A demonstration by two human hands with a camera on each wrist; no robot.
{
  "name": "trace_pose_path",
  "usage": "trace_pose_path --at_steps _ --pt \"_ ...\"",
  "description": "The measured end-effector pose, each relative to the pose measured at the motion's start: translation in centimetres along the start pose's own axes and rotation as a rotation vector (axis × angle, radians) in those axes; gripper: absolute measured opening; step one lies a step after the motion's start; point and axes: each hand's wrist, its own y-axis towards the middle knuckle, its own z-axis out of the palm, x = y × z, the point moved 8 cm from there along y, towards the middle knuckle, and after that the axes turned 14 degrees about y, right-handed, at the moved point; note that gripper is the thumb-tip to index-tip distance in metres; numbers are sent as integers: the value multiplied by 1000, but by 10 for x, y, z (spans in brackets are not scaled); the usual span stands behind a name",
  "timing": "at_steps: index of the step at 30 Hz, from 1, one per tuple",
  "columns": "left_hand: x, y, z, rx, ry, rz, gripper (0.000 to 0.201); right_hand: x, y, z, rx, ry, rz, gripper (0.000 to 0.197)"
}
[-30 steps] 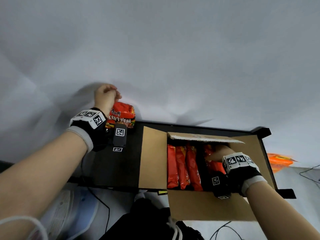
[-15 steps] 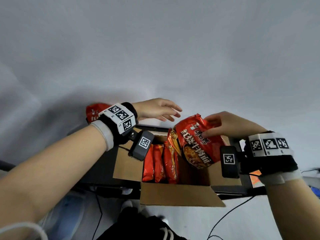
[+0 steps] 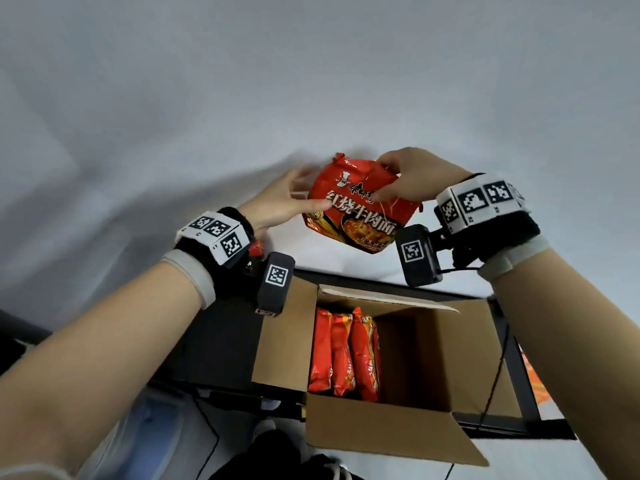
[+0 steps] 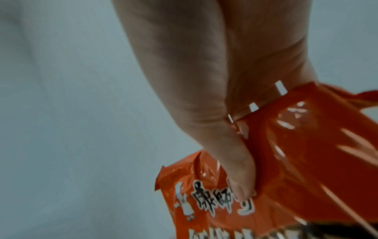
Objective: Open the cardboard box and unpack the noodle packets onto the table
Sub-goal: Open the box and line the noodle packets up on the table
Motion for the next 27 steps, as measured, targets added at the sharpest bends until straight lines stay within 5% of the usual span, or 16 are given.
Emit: trace_pose_path --at_steps 3,6,11,16,27 --pt "80 -6 -2 131 158 -355 89 10 36 29 60 -69 24 51" --pt "130 -21 20 379 275 -502 75 17 63 72 190 -154 -4 66" --pt "164 -28 47 537 115 -542 38 12 95 129 262 -362 18 48" --pt "179 -23 52 606 52 -545 36 -13 114 176 175 -363 -3 37" --pt "202 -15 60 614 -54 -513 32 -51 131 232 302 -366 68 36"
